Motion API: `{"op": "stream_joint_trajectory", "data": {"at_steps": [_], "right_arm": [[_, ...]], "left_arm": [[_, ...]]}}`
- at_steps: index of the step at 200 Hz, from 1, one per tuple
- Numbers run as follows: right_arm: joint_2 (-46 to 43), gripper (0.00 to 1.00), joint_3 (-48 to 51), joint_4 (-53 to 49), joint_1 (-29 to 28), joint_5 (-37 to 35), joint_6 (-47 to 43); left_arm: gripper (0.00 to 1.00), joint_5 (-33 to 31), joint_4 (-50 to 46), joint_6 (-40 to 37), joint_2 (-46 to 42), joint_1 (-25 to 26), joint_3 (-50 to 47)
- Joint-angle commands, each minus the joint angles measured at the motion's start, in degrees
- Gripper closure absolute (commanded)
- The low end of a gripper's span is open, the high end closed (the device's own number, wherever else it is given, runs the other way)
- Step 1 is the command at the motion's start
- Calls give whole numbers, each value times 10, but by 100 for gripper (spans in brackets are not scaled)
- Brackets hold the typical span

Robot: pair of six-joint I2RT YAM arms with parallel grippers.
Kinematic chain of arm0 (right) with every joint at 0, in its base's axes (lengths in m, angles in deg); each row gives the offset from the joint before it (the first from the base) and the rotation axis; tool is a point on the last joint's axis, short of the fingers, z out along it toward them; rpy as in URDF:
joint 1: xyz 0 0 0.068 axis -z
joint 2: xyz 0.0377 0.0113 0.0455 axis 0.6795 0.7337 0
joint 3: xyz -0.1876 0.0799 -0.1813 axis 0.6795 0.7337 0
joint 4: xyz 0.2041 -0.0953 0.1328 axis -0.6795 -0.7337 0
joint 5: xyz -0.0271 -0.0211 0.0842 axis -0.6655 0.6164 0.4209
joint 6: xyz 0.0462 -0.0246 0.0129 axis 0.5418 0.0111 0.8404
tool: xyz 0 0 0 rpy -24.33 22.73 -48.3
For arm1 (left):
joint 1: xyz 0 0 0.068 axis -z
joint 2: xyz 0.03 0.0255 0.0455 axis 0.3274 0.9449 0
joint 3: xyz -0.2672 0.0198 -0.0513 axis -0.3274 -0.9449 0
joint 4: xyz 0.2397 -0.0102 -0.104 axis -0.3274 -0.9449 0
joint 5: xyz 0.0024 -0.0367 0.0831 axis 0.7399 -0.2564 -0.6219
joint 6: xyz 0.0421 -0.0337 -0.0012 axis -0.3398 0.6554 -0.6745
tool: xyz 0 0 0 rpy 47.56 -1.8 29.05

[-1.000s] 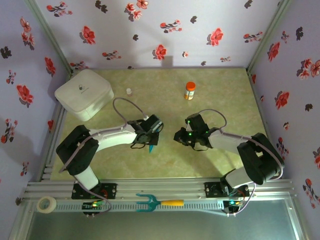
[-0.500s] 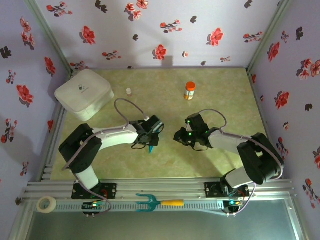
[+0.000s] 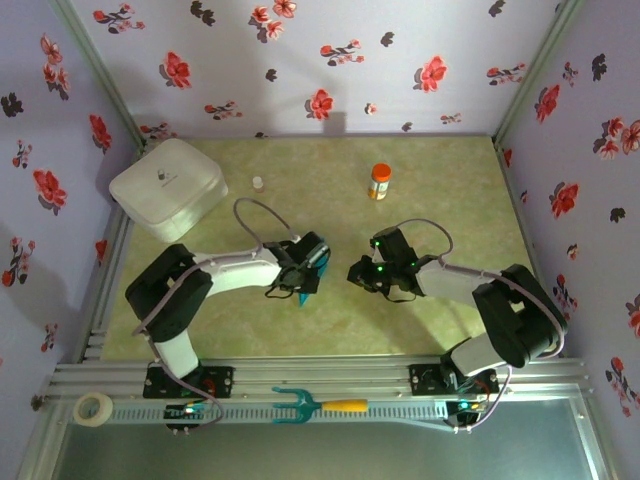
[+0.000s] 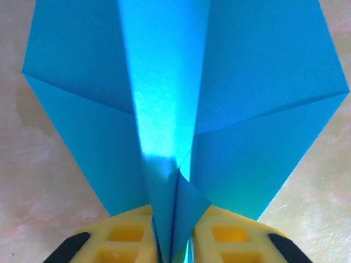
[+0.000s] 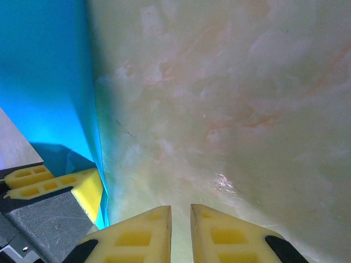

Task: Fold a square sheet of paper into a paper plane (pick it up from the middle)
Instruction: Turn over a paper plane at the center of the table.

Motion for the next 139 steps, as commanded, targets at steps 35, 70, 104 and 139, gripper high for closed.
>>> {"op": "stream_joint_trajectory", "data": {"at_steps": [35,70,104,139], "right_arm": [[-10,81,-11,-7,3,-8,-1],[-35,80,-8,-22,11,-18,-5],[-58,79,1,-29,24,-23,-8],[-78,77,11,-35,39,-24,-10]], "left_arm": [[74,0,-25,27,47,10,26],[69,-17,-71,63,84,22,73],[64,-16,-88,97,107,30,99],[64,-30,-130,133,126,31,124]]}}
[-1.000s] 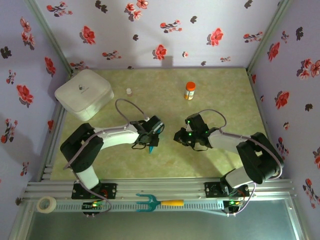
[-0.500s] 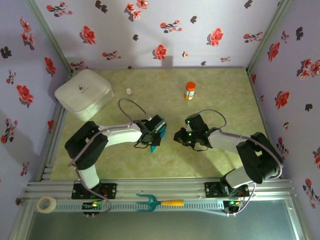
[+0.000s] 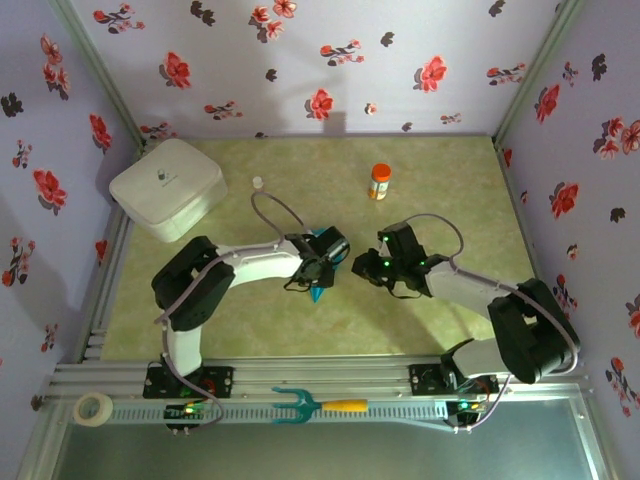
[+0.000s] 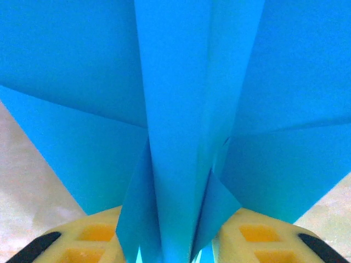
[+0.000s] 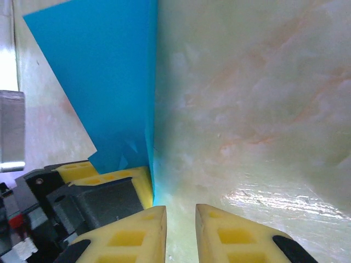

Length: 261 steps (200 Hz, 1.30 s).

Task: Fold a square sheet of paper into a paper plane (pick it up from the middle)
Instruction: Turn over a paper plane at the center of the table.

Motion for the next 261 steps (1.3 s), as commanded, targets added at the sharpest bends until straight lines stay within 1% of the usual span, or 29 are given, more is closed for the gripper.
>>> {"op": "stream_joint_trajectory", "data": {"at_steps": [1,29,60,89,161,189,203,212,231,247,261], "right_arm": [[-18,77,12,-19,11,-13,-8],[-28,77,18,-20,19,-14,-7],[-32,76,16,-24,26,-13,-8],[-35,75,4,-36,31,-15,-14],[-46,74,-27,-82,44,-35,-38],[-60,73,-40,-111,50,-55,-56],[-76,71,-53,-141,53,-83,-73],[-92,67,-66,-168,54,-113,-91],[-130,59,-92,-224,55,-215,-125],[-161,51,-100,-235,57,-286,-151],[-182,47,-107,-243,59,-340,-180]], "left_arm": [[64,-6,-65,47,41,7,6],[64,-20,-74,48,33,12,19],[63,-46,-79,57,5,18,31],[63,-52,-78,61,-10,19,36],[57,-60,-75,78,-56,21,32],[57,-73,-68,74,-93,21,20],[57,-94,-60,64,-125,21,7],[57,-116,-57,51,-149,20,-3],[57,-155,-46,17,-202,7,-36],[56,-158,-23,-10,-245,-25,-79],[56,-149,-18,-28,-279,-62,-110]]}}
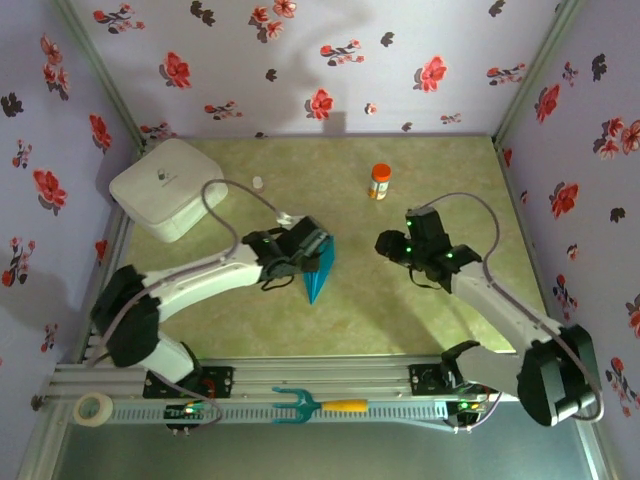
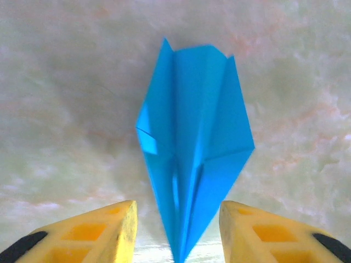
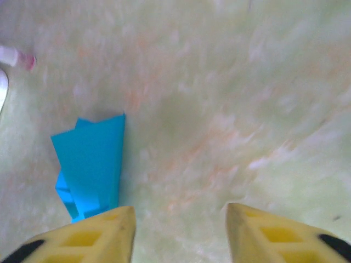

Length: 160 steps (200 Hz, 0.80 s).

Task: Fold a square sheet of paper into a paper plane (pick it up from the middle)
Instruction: Turn over a paper plane at the center of the table, then reset both arms

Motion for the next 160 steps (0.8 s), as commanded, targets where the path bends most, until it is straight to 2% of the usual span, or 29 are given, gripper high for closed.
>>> {"op": "stream_joint_trajectory", "data": {"at_steps": [1,18,45,53,70,80,89,108,120,138,160], "right_arm": [[-37,46,-23,-53,6,-146,-67],[-64,44,-30,-49,7,-201,-113],[-97,26,6,30,8,-329,-187],[-96,21,29,79,10,-367,-218],[-73,17,84,203,21,-431,-290],[-44,16,108,262,38,-449,-315],[-11,16,120,299,61,-444,-319],[56,17,122,334,114,-371,-307],[88,17,135,389,133,-331,-321],[138,17,176,536,157,-279,-344],[176,16,191,617,162,-256,-385]], "left_arm": [[56,-36,11,-51,-47,-53,-52],[56,-26,34,-95,-92,-91,-94],[47,-29,82,-171,-172,-157,-164],[43,-35,93,-191,-196,-183,-181],[24,-47,138,-243,-237,-245,-226],[20,-49,175,-280,-252,-285,-256],[17,-60,195,-300,-261,-321,-271],[14,-54,263,-360,-268,-385,-310],[13,-7,281,-392,-260,-427,-313],[12,-5,333,-434,-231,-451,-327],[12,2,433,-440,-197,-475,-366]]}}
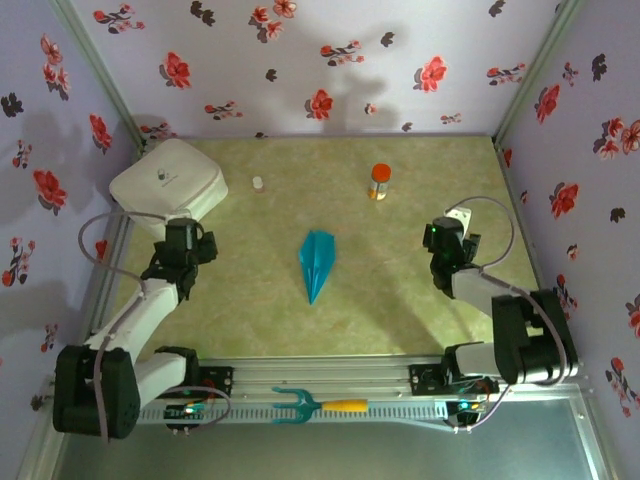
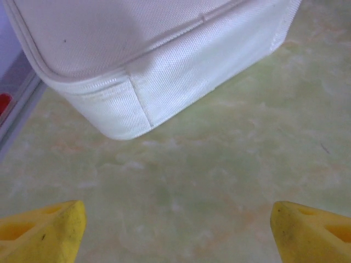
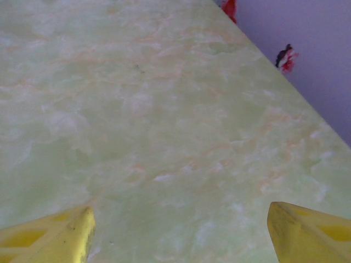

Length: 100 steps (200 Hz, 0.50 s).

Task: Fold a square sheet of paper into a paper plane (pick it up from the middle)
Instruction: Reset both arms

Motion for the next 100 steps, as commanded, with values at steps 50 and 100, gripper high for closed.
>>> {"op": "stream_joint_trajectory", "data": {"at_steps": [50,100], "right_arm": [[127,18,65,350,57,129,-35],[103,1,32,254,66,70,3]], "left_arm": [[11,64,367,-134,112,-36,-80],[10,175,585,-138,235,-81,-111]]}}
